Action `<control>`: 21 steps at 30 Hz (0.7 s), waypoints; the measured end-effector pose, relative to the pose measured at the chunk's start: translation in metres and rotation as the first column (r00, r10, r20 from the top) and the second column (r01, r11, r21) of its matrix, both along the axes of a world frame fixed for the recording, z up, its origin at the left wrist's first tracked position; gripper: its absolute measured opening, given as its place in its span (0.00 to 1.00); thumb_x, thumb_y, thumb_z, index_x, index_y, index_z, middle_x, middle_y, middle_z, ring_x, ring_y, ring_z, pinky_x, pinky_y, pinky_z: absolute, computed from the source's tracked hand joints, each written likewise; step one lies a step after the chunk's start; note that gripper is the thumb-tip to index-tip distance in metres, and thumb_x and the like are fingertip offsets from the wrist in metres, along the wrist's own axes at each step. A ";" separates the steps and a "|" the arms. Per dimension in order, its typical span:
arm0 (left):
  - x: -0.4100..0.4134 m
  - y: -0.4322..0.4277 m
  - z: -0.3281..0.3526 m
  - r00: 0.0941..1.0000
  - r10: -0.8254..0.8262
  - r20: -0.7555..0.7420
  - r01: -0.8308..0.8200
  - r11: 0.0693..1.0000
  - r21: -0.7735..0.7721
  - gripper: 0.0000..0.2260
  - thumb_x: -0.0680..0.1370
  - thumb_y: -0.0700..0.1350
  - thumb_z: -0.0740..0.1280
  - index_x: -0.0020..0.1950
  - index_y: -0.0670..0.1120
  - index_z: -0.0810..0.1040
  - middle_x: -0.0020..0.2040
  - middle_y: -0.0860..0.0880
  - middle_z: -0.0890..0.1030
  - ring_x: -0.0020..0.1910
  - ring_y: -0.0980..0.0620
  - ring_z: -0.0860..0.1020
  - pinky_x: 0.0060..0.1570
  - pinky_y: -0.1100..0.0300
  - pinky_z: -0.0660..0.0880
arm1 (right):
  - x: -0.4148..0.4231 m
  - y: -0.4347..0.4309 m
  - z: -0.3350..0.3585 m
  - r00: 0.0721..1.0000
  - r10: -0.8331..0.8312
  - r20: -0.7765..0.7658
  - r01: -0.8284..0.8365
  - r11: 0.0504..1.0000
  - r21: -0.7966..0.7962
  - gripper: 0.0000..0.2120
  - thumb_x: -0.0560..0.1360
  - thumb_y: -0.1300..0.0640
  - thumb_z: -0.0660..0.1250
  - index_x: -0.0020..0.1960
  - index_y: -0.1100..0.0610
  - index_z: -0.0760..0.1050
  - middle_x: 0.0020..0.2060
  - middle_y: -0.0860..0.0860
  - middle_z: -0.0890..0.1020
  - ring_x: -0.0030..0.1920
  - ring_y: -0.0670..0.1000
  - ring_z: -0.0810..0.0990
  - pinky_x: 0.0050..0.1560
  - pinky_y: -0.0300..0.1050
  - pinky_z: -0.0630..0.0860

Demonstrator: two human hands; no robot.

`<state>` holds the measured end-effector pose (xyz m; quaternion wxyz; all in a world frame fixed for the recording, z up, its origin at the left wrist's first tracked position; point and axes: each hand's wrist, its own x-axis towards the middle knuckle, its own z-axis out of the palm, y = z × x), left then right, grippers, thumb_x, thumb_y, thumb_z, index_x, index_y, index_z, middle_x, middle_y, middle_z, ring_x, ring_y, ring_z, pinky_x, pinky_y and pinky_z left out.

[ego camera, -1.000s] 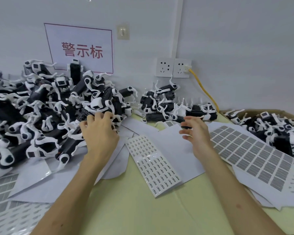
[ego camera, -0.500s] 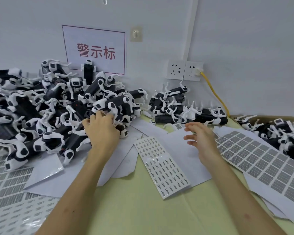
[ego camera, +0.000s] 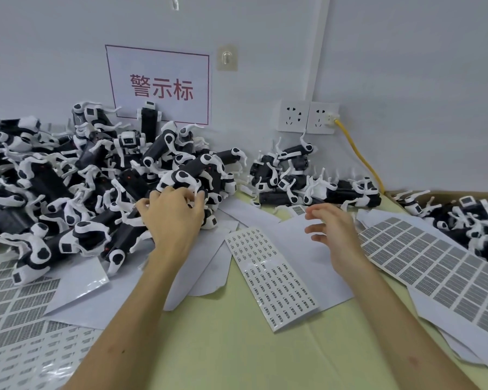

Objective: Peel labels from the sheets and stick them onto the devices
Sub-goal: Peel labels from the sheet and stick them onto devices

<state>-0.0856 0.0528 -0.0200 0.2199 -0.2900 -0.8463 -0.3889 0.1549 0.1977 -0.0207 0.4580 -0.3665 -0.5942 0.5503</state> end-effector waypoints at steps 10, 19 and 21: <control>0.002 -0.001 0.002 0.987 -0.121 0.105 0.081 0.943 0.322 0.10 0.81 0.51 0.69 0.44 0.54 0.88 0.32 0.58 0.80 0.45 0.50 0.79 0.63 0.51 0.60 | -0.002 0.000 -0.002 1.000 -0.007 0.026 0.006 1.000 0.030 0.12 0.79 0.65 0.62 0.45 0.56 0.83 0.40 0.52 0.83 0.31 0.47 0.80 0.37 0.43 0.73; -0.002 -0.001 -0.005 0.996 -0.070 -0.058 0.084 0.953 0.291 0.07 0.80 0.50 0.72 0.48 0.53 0.89 0.43 0.55 0.86 0.51 0.47 0.75 0.60 0.48 0.60 | -0.004 -0.002 -0.002 0.999 0.008 0.048 -0.011 0.997 0.073 0.12 0.79 0.65 0.62 0.44 0.56 0.83 0.36 0.50 0.84 0.31 0.48 0.80 0.37 0.44 0.72; -0.002 -0.001 -0.006 0.995 -0.062 -0.072 0.079 0.960 0.268 0.06 0.80 0.49 0.72 0.47 0.52 0.89 0.43 0.55 0.85 0.51 0.47 0.75 0.59 0.47 0.61 | -0.004 -0.003 -0.002 0.998 0.014 0.054 -0.018 0.997 0.081 0.12 0.79 0.65 0.62 0.43 0.56 0.83 0.35 0.50 0.84 0.31 0.48 0.80 0.37 0.43 0.73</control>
